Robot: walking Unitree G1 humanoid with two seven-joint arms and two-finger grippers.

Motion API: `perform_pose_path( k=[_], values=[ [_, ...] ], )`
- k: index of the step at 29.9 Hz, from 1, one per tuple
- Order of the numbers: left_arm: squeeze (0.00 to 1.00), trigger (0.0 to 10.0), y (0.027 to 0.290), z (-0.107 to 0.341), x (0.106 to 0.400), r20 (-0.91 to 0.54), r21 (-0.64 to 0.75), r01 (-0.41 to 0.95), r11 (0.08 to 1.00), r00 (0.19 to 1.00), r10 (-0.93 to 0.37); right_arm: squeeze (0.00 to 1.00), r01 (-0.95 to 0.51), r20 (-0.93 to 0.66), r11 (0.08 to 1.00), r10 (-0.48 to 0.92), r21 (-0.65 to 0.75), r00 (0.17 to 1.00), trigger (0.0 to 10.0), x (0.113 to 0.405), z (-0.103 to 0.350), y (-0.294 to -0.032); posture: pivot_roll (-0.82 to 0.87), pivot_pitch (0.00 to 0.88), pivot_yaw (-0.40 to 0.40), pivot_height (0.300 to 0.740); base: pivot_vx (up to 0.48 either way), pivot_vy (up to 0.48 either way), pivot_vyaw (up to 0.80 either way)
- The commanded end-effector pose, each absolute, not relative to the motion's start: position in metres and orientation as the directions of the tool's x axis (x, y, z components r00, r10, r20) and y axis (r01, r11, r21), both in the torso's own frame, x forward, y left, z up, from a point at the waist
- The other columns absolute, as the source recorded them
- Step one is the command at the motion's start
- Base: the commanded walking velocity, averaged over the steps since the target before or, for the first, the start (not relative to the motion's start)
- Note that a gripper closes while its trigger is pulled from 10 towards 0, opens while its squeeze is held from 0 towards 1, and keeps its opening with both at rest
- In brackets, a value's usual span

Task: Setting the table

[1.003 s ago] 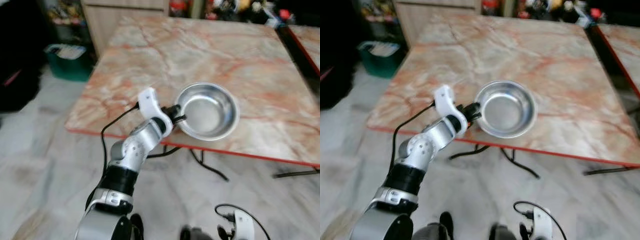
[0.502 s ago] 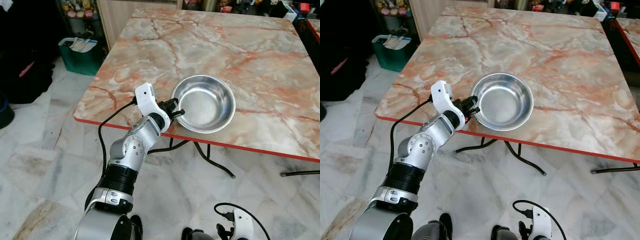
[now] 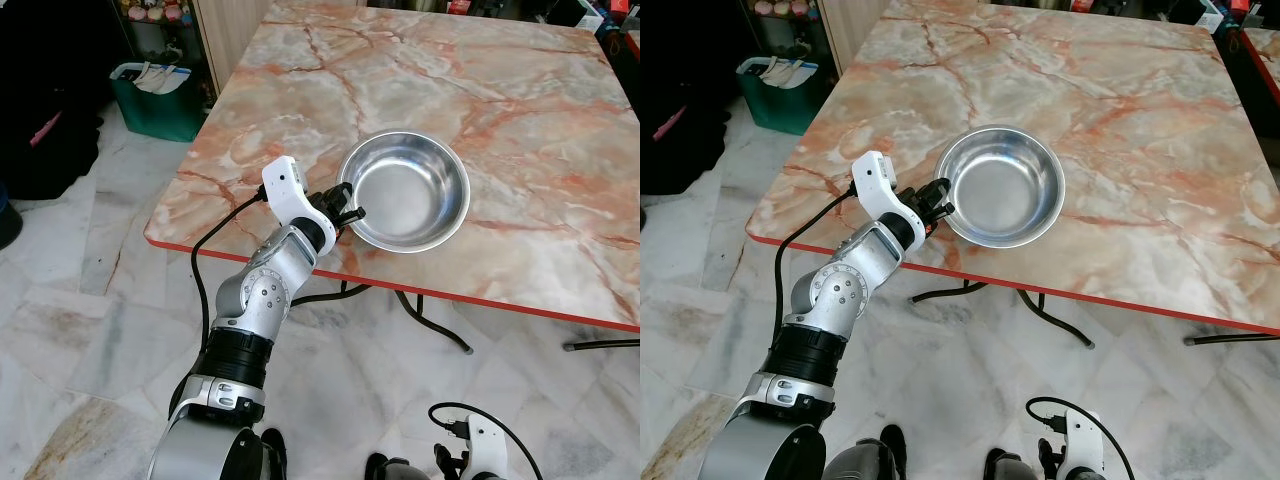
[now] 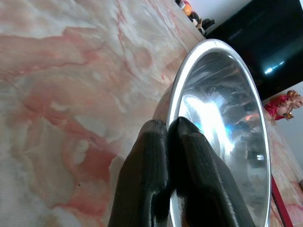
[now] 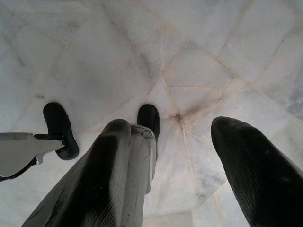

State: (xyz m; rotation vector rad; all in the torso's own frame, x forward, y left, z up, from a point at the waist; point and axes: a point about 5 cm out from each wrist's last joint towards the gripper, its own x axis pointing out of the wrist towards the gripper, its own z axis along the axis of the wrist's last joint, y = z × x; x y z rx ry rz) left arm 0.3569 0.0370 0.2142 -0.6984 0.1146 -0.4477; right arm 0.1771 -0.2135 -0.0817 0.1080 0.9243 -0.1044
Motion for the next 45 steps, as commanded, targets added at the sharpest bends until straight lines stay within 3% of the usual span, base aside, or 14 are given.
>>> perform_pose_path(
  k=[1,8,13,17,22,26,33,40,45],
  values=[
    [0.0,10.0,0.001,0.225,0.346,0.089,-0.678,0.429,0.597,0.854,-0.513,0.0,0.155,-0.82,0.987,-0.052,0.045,0.57,10.0,0.168,-0.086,-0.215,-0.01,0.204,-0.031,0.74,0.0,0.0,0.0],
    [0.0,10.0,0.012,0.223,0.349,0.091,-0.608,0.425,0.67,0.877,-0.473,0.0,0.152,-0.816,0.987,-0.049,0.048,0.577,10.0,0.168,-0.086,-0.215,-0.01,0.204,-0.03,0.74,0.0,0.0,-0.31],
    [0.0,10.0,0.069,0.223,0.36,0.143,-0.419,0.282,0.863,0.959,-0.244,0.0,0.157,-0.813,0.986,-0.05,0.051,0.58,10.0,0.168,-0.085,-0.215,0.0,0.201,-0.032,0.74,0.0,0.0,0.0],
    [0.0,10.0,0.105,0.224,0.366,0.168,-0.306,0.137,0.942,0.982,-0.088,0.0,0.157,-0.811,0.986,-0.049,0.054,0.584,10.0,0.169,-0.085,-0.215,-0.01,0.198,-0.033,0.74,0.0,0.0,0.0],
    [0.0,10.0,0.149,0.22,0.367,0.183,-0.243,-0.019,0.97,0.981,0.065,0.0,0.16,-0.807,0.986,-0.05,0.056,0.588,10.0,0.169,-0.085,-0.214,-0.01,0.195,-0.033,0.74,0.0,0.0,0.0],
    [0.0,10.0,0.173,0.22,0.362,0.218,-0.292,-0.08,0.953,0.965,0.148,0.0,0.162,-0.806,0.985,-0.051,0.056,0.589,10.0,0.169,-0.085,-0.215,0.0,0.192,-0.033,0.74,0.0,0.0,0.0],
    [0.0,10.0,0.184,0.216,0.358,0.23,-0.326,-0.122,0.937,0.952,0.204,0.0,0.159,-0.805,0.986,-0.048,0.058,0.591,10.0,0.169,-0.085,-0.215,-0.01,0.181,-0.035,0.74,0.0,0.0,0.0],
    [0.0,10.0,0.176,0.217,0.359,0.248,-0.344,-0.101,0.934,0.949,0.194,0.0,0.166,-0.806,0.984,-0.052,0.058,0.59,10.0,0.168,-0.085,-0.215,-0.01,0.175,-0.034,0.74,0.0,-0.196,0.0],
    [0.0,10.0,0.174,0.219,0.36,0.256,-0.349,-0.088,0.933,0.949,0.186,0.0,0.161,-0.809,0.985,-0.051,0.055,0.586,10.0,0.167,-0.086,-0.215,-0.01,0.181,-0.037,0.74,0.0,-0.295,-0.75]
  ],
)
